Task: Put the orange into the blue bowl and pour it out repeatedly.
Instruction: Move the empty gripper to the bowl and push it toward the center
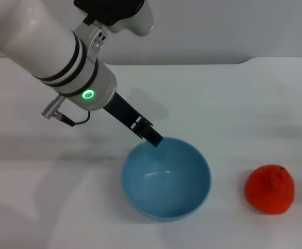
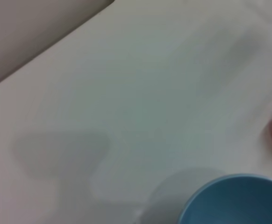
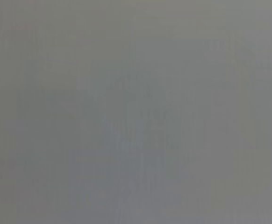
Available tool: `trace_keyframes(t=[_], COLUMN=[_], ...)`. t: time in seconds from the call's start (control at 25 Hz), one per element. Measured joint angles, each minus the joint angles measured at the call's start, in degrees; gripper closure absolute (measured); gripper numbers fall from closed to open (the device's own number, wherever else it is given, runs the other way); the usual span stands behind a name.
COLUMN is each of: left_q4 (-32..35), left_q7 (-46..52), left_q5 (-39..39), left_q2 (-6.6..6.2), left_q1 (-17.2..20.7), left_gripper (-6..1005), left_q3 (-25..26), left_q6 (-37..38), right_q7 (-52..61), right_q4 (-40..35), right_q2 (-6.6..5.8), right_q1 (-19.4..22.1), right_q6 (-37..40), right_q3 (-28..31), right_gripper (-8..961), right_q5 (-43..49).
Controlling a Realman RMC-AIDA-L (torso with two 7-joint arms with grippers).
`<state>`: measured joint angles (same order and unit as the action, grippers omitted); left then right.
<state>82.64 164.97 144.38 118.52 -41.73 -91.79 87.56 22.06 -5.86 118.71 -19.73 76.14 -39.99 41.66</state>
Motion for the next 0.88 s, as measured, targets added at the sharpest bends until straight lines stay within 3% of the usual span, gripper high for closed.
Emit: trace_keyframes(t=[0.48, 0.88], left_q4=[-10.3, -14.9], left_q7=[0.0, -0.1], left_q5=[0.2, 0.0], left_q2=[-0.05, 0.11], left_q1=[-0.8, -0.9], left_gripper=[220, 279], left_q3=[-0.1, -2.1], left_q6=[-2.8, -5.9], right_q7=[0.0, 0.0], right_q4=[0.0, 0.0], right_q2=[-0.05, 0.12], right_q1=[-0.3, 0.0], right_q6=[0.2, 0.4], right_q3=[0.1, 0.3], right_gripper=[384, 384], right_q5=[0.0, 0.0])
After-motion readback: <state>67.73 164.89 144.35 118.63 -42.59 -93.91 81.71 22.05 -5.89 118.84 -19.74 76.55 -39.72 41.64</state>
